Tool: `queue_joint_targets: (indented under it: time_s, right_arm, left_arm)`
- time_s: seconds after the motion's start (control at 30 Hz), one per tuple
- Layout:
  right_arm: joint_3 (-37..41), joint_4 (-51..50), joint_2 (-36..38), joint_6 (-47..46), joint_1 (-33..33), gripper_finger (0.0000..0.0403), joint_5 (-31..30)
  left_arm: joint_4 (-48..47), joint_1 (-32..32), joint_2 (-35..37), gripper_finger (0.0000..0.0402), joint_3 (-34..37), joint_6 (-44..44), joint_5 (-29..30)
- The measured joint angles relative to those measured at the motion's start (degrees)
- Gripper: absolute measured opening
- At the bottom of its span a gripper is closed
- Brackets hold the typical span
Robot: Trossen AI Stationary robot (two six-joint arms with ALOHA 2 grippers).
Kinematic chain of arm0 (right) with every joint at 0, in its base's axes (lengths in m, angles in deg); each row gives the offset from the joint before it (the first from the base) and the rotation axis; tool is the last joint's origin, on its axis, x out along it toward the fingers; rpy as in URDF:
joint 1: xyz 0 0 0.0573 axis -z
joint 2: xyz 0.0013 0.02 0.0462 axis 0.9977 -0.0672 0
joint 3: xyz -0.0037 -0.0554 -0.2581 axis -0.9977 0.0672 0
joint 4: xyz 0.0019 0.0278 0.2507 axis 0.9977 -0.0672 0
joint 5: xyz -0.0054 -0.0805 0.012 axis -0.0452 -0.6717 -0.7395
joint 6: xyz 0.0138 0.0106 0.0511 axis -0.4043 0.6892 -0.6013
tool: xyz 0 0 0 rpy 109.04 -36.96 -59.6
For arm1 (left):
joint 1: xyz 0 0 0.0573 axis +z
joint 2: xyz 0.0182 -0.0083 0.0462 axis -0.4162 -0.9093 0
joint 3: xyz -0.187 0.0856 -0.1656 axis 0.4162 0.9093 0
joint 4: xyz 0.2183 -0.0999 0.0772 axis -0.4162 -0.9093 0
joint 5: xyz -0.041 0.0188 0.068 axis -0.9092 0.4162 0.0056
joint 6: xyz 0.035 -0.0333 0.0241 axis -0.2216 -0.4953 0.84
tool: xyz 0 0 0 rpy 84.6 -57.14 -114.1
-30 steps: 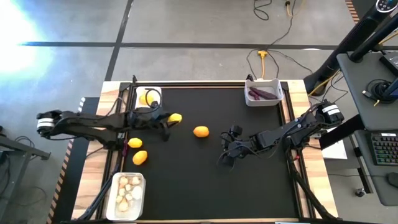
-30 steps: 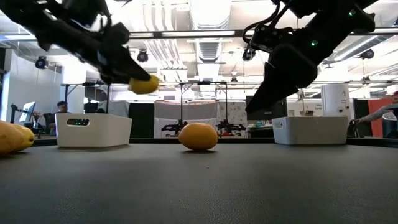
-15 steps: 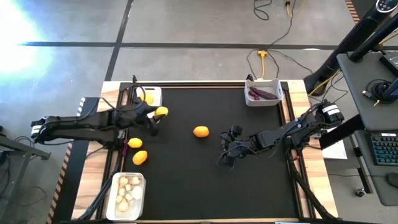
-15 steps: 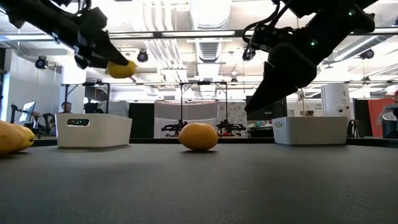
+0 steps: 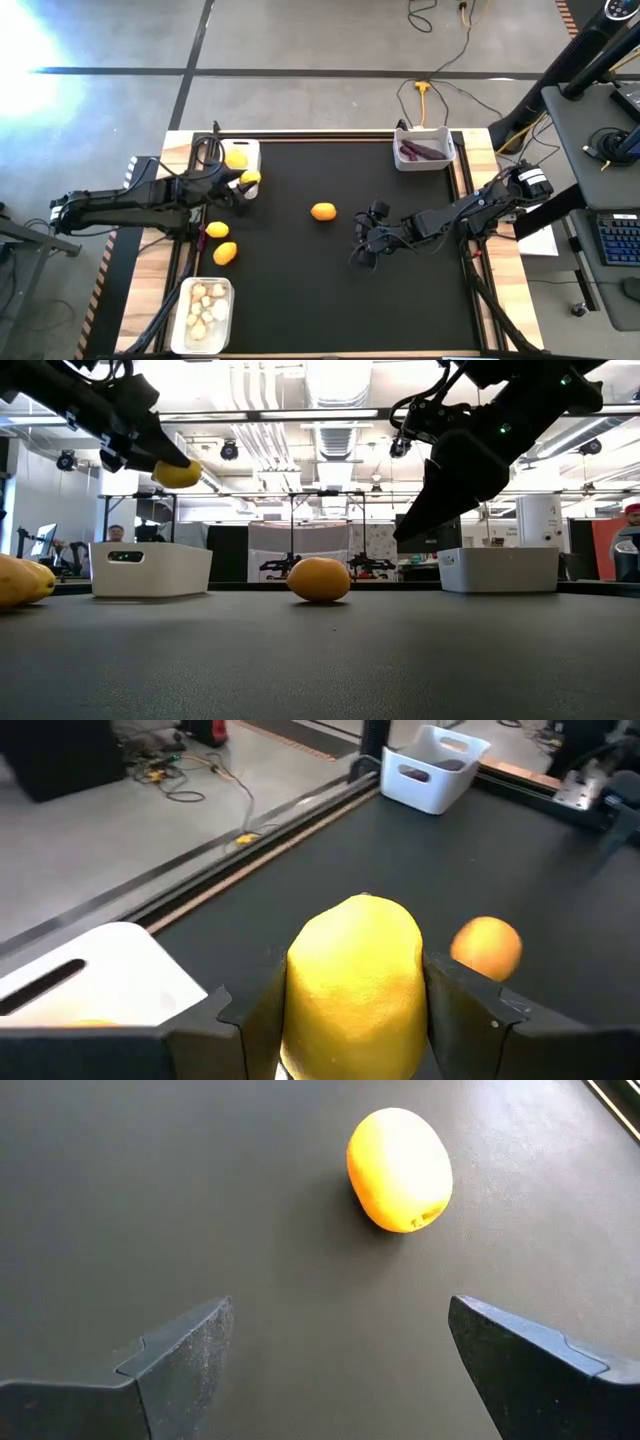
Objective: Sort produce into baskets
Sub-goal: Put the lemon into the top white bin
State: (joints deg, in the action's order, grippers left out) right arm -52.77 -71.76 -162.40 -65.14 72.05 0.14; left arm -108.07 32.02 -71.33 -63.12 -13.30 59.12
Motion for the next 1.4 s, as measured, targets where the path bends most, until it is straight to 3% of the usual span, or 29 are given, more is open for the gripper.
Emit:
queue_joint_targets:
  time_s: [0.23,0.47,0.67,1.07,1.4]
  right_arm:
    - [0.00,0.00,0.00,0.02,0.01,0.0364,0.00]
    - [0.00,0.00,0.00,-0.02,0.01,0.0364,0.00]
    - [0.00,0.00,0.00,0.00,0.01,0.0364,0.00]
    - [0.02,0.00,0.00,-0.02,0.00,0.0364,0.00]
    - [0.02,0.00,0.00,-0.02,0.01,0.0364,0.00]
  left_arm:
    - [-4.97,0.53,-1.72,0.0177,0.02,-3.46,9.98]
    - [-6.00,4.61,-5.87,0.0175,0.04,-8.03,10.78]
    - [-6.49,10.08,-7.33,0.0174,-0.67,-9.37,10.11]
    - [-11.19,24.40,-14.46,0.0173,-2.99,-11.12,1.23]
    - [-12.22,25.83,-26.98,0.0174,-3.40,-12.61,-0.39]
